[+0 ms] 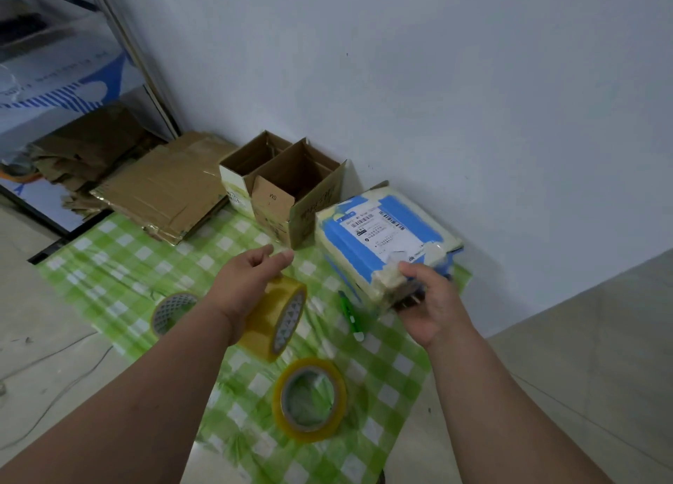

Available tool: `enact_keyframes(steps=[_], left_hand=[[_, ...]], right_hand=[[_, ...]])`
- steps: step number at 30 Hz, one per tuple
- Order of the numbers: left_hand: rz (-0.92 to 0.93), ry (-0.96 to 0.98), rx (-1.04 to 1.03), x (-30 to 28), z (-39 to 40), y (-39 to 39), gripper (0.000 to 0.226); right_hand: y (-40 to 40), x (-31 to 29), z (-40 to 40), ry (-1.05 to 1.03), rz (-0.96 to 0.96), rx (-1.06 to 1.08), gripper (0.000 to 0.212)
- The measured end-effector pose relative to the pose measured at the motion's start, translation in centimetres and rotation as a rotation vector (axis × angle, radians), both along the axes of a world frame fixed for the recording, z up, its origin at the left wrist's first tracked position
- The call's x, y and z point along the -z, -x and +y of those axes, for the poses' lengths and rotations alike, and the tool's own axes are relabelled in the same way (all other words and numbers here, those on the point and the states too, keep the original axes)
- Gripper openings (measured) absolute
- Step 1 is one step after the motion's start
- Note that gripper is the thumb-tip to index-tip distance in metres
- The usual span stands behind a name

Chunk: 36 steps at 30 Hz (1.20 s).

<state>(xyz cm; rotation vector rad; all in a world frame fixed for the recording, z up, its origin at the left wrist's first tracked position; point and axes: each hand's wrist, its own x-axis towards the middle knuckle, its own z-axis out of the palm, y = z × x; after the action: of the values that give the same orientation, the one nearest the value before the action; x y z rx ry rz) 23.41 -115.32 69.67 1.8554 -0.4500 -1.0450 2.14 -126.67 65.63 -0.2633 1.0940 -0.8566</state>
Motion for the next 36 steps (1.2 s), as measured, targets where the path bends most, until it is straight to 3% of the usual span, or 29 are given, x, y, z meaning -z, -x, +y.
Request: enact_keyframes(steps=[6,12,16,19,22,24,29,32,36], left_hand=[[-0.027,-0.117,0.188,-0.7,-0.9,0.6,0.038],[0.019,-0.132,0.393,-0.3,-2.6,0.5,0.041],[0.018,-0.124,0.418,0.8,-3.8,-1.0,0.041],[0.001,-0.151,0.426,2.1,-4.3,-2.7,0.041],[0.023,-0.150,0.367,3.1,-4.5,-4.6,0.041],[0.043,-0.169,0.337,3.3,-4.6,-5.7,0.040],[0.018,-0.255,0.346,4.4,-4.6,-7.2,0.038],[0.059,-0.239,0.359,5.2,-4.7,-7.5,0.039],[0.090,-0.231,0.370,5.9,-5.3,-7.8,0.043]], right_hand=[[-2.9,0.1,0.5,0.240,0.418,0.008,0.138],[-6.6,1.6,1.0,0.414,0.835,-0.034,0.144],[-9.2,3.5,2.2,0.542,1.004,0.023,0.135],[-11.3,4.8,2.6,0.616,0.953,0.043,0.127],[-12.2,5.6,2.1,0.662,0.885,0.068,0.097],[-12.3,6.1,1.9,0.612,0.850,0.020,0.078],[-12.7,7.5,1.7,0.376,0.740,-0.260,0.080],[-13.1,8.2,1.7,0.370,0.742,-0.413,0.068],[-13.2,8.6,0.6,0.385,0.805,-0.402,0.052]])
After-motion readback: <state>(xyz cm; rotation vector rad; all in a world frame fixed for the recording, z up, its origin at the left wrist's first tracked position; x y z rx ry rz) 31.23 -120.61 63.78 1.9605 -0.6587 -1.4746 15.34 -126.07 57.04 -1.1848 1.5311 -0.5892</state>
